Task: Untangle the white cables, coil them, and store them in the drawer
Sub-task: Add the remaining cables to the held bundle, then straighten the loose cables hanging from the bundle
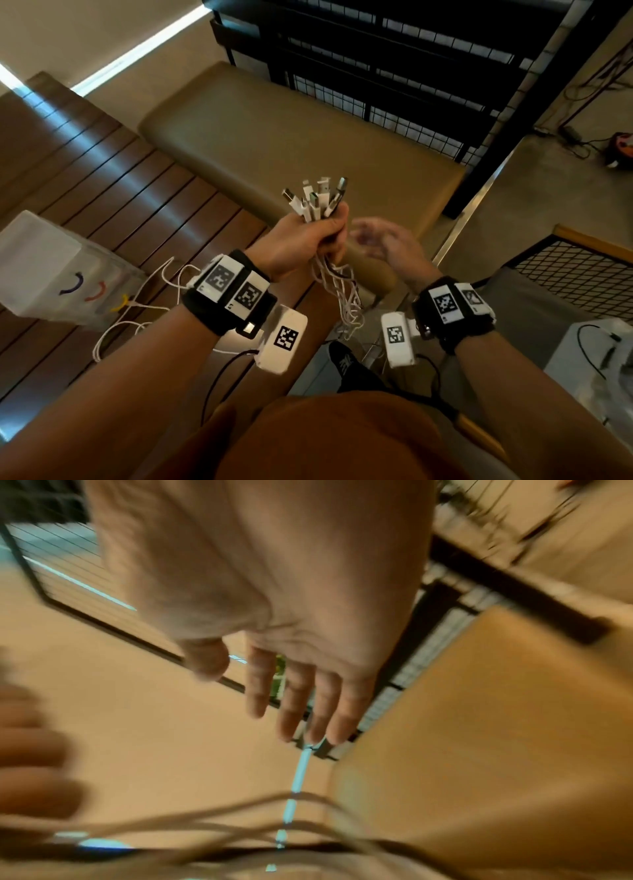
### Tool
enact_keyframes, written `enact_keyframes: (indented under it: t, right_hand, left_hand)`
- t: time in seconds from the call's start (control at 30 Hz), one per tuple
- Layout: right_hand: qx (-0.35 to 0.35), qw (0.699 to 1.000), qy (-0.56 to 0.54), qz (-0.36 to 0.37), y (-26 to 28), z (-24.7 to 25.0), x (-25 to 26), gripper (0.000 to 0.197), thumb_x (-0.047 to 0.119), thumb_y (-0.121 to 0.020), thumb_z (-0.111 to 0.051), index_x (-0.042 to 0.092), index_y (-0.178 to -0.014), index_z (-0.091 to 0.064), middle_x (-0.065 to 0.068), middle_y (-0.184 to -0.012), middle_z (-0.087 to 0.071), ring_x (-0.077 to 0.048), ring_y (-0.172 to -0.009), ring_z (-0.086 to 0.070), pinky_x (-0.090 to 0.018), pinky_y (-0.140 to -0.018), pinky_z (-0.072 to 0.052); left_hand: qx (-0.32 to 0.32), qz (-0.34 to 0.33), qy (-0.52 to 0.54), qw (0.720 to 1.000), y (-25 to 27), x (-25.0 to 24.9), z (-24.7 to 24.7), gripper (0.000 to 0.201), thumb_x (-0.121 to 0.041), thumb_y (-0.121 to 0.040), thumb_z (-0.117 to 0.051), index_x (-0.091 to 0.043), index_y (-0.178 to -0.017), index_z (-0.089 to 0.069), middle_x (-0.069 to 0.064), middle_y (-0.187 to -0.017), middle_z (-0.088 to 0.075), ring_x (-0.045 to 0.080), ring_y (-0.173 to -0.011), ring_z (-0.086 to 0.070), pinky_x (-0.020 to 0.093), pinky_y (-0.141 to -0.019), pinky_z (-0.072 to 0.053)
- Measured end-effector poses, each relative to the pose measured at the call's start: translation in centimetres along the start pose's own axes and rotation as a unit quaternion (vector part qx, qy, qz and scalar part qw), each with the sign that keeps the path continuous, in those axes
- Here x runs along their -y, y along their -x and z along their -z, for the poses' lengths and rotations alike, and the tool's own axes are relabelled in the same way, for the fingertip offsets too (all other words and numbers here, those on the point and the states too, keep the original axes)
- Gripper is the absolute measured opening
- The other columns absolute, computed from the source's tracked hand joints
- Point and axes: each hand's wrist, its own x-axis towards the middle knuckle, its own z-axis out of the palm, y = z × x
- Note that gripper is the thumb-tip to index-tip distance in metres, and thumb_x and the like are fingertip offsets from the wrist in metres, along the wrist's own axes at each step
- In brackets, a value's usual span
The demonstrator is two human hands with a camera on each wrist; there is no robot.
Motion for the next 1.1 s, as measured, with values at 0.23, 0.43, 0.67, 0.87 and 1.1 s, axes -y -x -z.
enact_keyframes:
  t: [0.23, 0.43, 0.67, 0.87, 1.1]
  right_hand:
    - [0.129, 0.977, 0.074, 0.150, 0.5, -4.8, 11.0, 0.033, 0.047, -0.098, -0.039, 0.032, -0.119, -0.060, 0.003, -0.119, -0.062, -0.009, -0.110, -0.059, -0.026, -0.089, -0.047]
    - [0.147, 0.909, 0.308, 0.239, -1.0, -9.6, 12.0, 0.015, 0.019, -0.097, -0.050, 0.014, -0.099, -0.063, 0.000, -0.093, -0.065, -0.010, -0.084, -0.059, -0.016, -0.070, -0.043]
    - [0.146, 0.865, 0.373, 0.302, -2.2, -15.2, 12.1, 0.035, 0.022, -0.100, -0.043, 0.009, -0.068, -0.049, 0.003, -0.062, -0.048, -0.009, -0.056, -0.043, -0.026, -0.058, -0.030]
    - [0.288, 0.871, 0.310, 0.249, -3.8, -18.5, 15.6, 0.037, 0.043, -0.099, -0.045, 0.014, -0.096, -0.069, 0.001, -0.089, -0.070, -0.005, -0.085, -0.064, -0.021, -0.077, -0.047]
    - [0.437, 0.830, 0.311, 0.151, -4.0, -23.8, 14.5, 0.055, 0.049, -0.102, -0.028, 0.017, -0.108, -0.073, -0.027, -0.111, -0.065, -0.035, -0.102, -0.062, -0.042, -0.094, -0.047]
  left_hand:
    - [-0.031, 0.032, -0.046, 0.998, 1.9, 1.1, 0.1, 0.027, 0.004, -0.097, -0.042, -0.011, -0.079, -0.056, -0.005, -0.063, -0.055, 0.006, -0.051, -0.042, 0.019, -0.049, -0.037]
    - [-0.217, 0.043, 0.015, 0.975, 3.1, 2.4, 1.8, 0.010, -0.006, -0.090, -0.043, -0.007, -0.082, -0.049, 0.003, -0.056, -0.039, 0.015, -0.046, -0.034, 0.024, -0.043, -0.032]
    - [-0.394, 0.009, -0.207, 0.895, 4.5, 2.6, 3.3, 0.033, -0.009, -0.097, -0.048, -0.020, -0.068, -0.038, -0.003, -0.063, -0.045, 0.005, -0.052, -0.046, 0.010, -0.044, -0.039]
    - [-0.379, -0.003, -0.102, 0.920, 8.4, 2.3, 6.0, 0.027, 0.000, -0.092, -0.050, -0.015, -0.070, -0.059, -0.012, -0.047, -0.054, 0.003, -0.040, -0.046, 0.015, -0.039, -0.034]
    - [-0.450, 0.057, -0.151, 0.878, 12.0, 3.1, 8.1, 0.028, -0.008, -0.097, -0.050, 0.005, -0.121, -0.057, 0.019, -0.119, -0.058, 0.028, -0.104, -0.055, 0.020, -0.080, -0.042]
